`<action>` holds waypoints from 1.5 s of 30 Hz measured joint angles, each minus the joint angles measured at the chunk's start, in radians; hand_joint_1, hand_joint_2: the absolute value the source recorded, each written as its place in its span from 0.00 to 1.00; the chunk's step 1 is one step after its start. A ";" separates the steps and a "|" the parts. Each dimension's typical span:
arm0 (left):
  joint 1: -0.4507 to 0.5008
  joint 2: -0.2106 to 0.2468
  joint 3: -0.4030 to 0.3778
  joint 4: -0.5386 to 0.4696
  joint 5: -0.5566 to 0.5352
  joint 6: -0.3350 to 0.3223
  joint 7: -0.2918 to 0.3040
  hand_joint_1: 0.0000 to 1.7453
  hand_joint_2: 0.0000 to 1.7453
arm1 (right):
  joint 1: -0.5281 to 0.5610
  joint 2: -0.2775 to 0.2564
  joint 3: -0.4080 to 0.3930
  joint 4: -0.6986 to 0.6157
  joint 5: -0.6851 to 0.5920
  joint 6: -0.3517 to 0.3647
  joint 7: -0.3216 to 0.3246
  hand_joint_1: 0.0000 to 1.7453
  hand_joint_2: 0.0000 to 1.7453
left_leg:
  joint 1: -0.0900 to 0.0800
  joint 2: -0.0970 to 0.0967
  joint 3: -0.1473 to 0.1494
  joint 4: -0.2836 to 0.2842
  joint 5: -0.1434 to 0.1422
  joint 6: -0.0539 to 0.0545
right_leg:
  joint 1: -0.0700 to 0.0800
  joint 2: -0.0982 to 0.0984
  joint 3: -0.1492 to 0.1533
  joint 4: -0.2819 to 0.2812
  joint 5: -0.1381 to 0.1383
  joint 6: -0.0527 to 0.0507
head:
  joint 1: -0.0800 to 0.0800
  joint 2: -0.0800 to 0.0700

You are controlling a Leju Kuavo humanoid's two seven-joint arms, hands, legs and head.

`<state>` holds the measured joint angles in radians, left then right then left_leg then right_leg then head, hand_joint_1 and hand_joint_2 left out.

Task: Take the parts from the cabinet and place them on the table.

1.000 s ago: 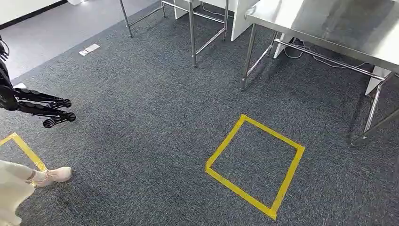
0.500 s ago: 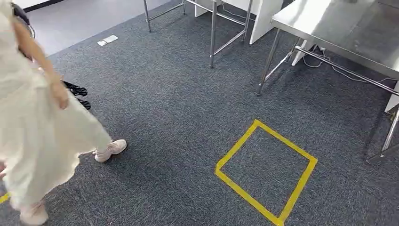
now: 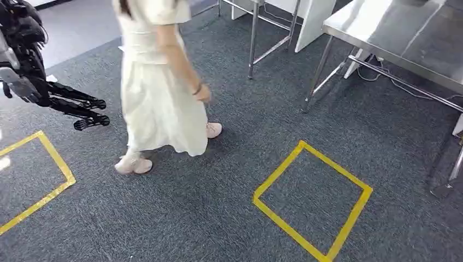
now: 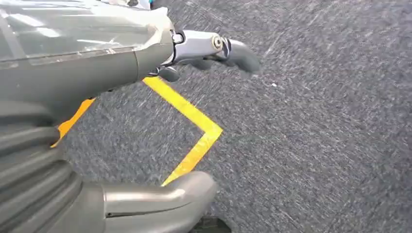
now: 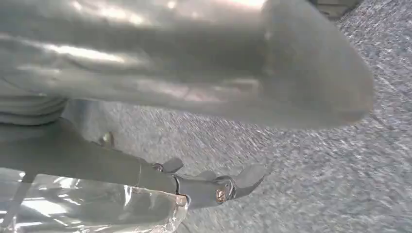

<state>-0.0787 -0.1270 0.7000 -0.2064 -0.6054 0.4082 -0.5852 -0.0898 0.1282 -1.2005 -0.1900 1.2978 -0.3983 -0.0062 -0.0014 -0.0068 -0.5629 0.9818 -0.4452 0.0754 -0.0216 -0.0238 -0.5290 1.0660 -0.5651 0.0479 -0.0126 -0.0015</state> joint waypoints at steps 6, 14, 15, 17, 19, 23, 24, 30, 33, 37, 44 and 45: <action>0.003 -0.002 0.000 0.000 -0.001 -0.004 0.000 0.00 0.00 | 0.005 -0.008 -0.001 0.000 0.002 0.000 0.005 0.00 0.00 | 0.007 -0.059 -0.002 0.006 0.003 -0.017 | -0.011 0.020 -0.045 0.078 -0.002 0.025 | 0.003 0.000; 0.011 0.002 0.002 0.000 -0.005 -0.014 0.017 0.00 0.00 | 0.002 -0.006 -0.002 -0.001 0.007 -0.002 0.010 0.00 0.00 | 0.015 -0.072 -0.029 0.051 -0.017 -0.061 | -0.015 0.048 0.028 -0.059 0.051 -0.021 | 0.001 0.000; 0.010 0.001 0.002 0.000 -0.006 -0.032 0.035 0.00 0.00 | 0.003 -0.007 -0.002 -0.001 0.009 -0.002 0.010 0.00 0.00 | 0.012 -0.026 -0.053 0.103 -0.053 -0.063 | -0.010 0.038 0.027 -0.059 0.049 -0.026 | -0.007 0.000; 0.008 0.001 0.002 0.000 -0.015 -0.068 0.064 0.00 0.00 | 0.010 -0.010 -0.002 -0.001 0.014 -0.002 0.011 0.00 0.00 | 0.013 -0.001 -0.131 0.263 -0.132 -0.067 | -0.001 0.011 0.026 -0.058 0.046 -0.035 | -0.010 0.000; 0.012 0.000 0.002 0.001 -0.025 -0.087 0.084 0.00 0.00 | 0.011 -0.013 -0.002 -0.001 0.018 -0.002 0.015 0.00 0.00 | 0.013 0.004 -0.180 0.355 -0.150 -0.065 | 0.004 -0.014 0.026 -0.058 0.043 -0.040 | -0.009 0.000; 0.014 0.001 0.001 0.001 -0.034 -0.093 0.089 0.00 0.00 | 0.007 -0.015 0.000 -0.001 0.031 -0.007 0.033 0.00 0.00 | 0.006 0.047 -0.050 0.095 -0.007 -0.038 | 0.012 -0.048 0.039 -0.059 0.032 -0.046 | -0.010 0.000; 0.010 0.003 0.001 0.001 -0.035 -0.096 0.087 0.00 0.00 | 0.006 -0.013 0.000 -0.001 0.032 -0.008 0.040 0.00 0.00 | -0.010 0.093 -0.031 0.059 -0.023 -0.035 | 0.022 -0.056 0.038 -0.057 0.028 -0.040 | -0.009 0.000; 0.010 0.003 0.001 0.001 -0.041 -0.107 0.077 0.00 0.00 | 0.000 -0.016 0.007 -0.002 0.048 -0.013 0.056 0.00 0.00 | -0.003 0.026 -0.021 0.024 -0.002 -0.014 | 0.022 -0.022 0.030 -0.016 -0.008 -0.021 | -0.007 0.000; 0.003 0.002 -0.001 0.001 -0.045 -0.107 0.075 0.00 0.00 | 0.004 -0.016 0.010 -0.002 0.051 -0.014 0.068 0.00 0.00 | -0.005 -0.011 -0.025 0.024 -0.001 -0.011 | 0.016 0.015 -0.084 0.204 -0.096 -0.030 | -0.004 0.000; 0.007 0.000 -0.002 0.001 -0.045 -0.108 0.075 0.00 0.00 | 0.005 -0.021 0.018 -0.002 0.051 -0.014 0.081 0.00 0.00 | -0.003 -0.067 -0.020 0.028 -0.002 -0.014 | 0.005 0.026 -0.044 0.072 0.002 0.020 | -0.004 0.000; 0.010 0.006 -0.002 0.001 -0.046 -0.112 0.074 0.00 0.00 | 0.002 -0.019 0.023 -0.002 0.052 -0.015 0.086 0.00 0.00 | -0.003 -0.114 -0.035 0.041 -0.006 -0.049 | -0.007 0.047 0.013 -0.059 0.057 -0.028 | -0.003 0.000; 0.011 0.005 -0.002 0.001 -0.046 -0.112 0.074 0.00 0.00 | 0.002 -0.021 0.024 -0.003 0.055 -0.015 0.086 0.00 0.00 | -0.007 -0.068 -0.047 0.073 -0.031 -0.054 | -0.006 0.040 0.015 -0.060 0.056 -0.035 | -0.005 0.000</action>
<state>-0.0681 -0.1224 0.6985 -0.2052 -0.6512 0.2960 -0.5116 -0.0883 0.1076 -1.1761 -0.1930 1.3523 -0.4135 0.0793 -0.0083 -0.0744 -0.6098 1.0551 -0.4767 0.0211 -0.0275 0.0159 -0.5144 1.0063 -0.5086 0.0131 -0.0179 -0.0015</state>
